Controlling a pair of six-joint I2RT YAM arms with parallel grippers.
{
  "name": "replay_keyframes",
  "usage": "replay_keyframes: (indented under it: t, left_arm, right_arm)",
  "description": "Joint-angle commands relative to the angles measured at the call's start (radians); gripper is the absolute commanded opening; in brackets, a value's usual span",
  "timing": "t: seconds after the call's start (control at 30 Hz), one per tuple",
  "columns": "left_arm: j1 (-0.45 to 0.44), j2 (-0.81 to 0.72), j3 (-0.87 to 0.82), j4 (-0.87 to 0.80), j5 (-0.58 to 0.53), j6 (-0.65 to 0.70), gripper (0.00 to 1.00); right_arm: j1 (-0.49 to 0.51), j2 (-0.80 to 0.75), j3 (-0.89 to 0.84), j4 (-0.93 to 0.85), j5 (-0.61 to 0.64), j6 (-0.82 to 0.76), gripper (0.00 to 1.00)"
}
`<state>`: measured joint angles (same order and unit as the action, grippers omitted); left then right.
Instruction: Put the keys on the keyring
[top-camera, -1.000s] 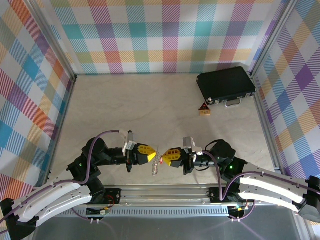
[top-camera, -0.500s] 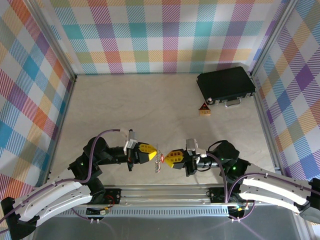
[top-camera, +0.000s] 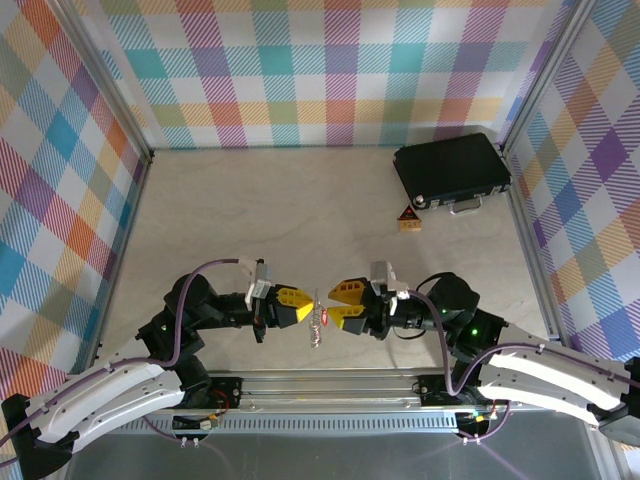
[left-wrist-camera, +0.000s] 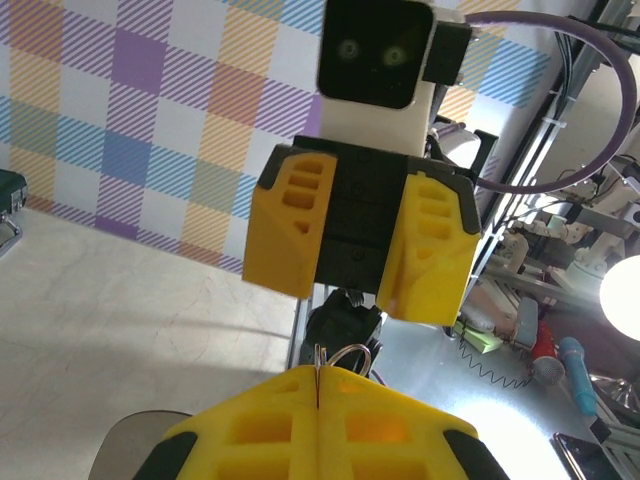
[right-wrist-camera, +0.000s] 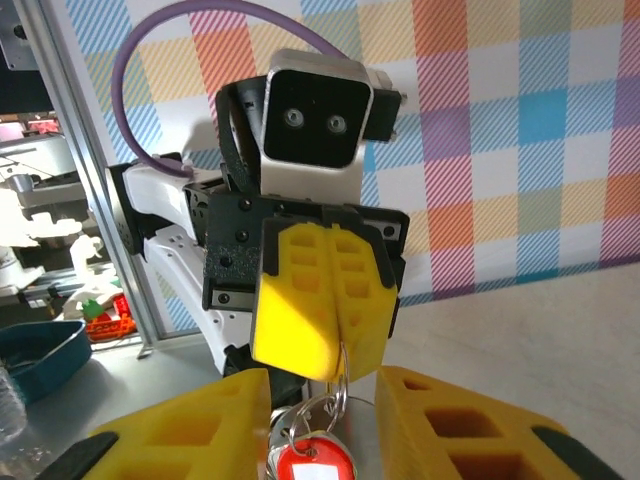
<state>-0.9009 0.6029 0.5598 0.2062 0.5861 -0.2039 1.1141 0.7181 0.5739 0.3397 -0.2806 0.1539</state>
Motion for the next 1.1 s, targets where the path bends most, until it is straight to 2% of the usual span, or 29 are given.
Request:
replay_keyframes:
  t: [0.0,0.57,0.83,1.07]
  left_arm:
    - [0.000,-0.012,0.034,0.071,0.029,0.021,0.00]
    - [0.000,-0.034,0.031,0.046,0.029,0.023,0.00]
    - [0.000,-0.025,0.033,0.048,0.017,0.027,0.00]
    - [0.000,-0.017,0.038,0.055,0.003,0.021,0.00]
  right_arm:
    - [0.006,0.015,0.041,-0.019,0.000,0.024,0.34]
    - [0.007,0.072,0.040,0.039,-0.053,0.036,0.33]
    - [0.006,0.047,0.013,0.058,-0.055,0.016,0.16]
    - [0.006,0.059,0.013,0.042,-0.057,-0.010,0.05]
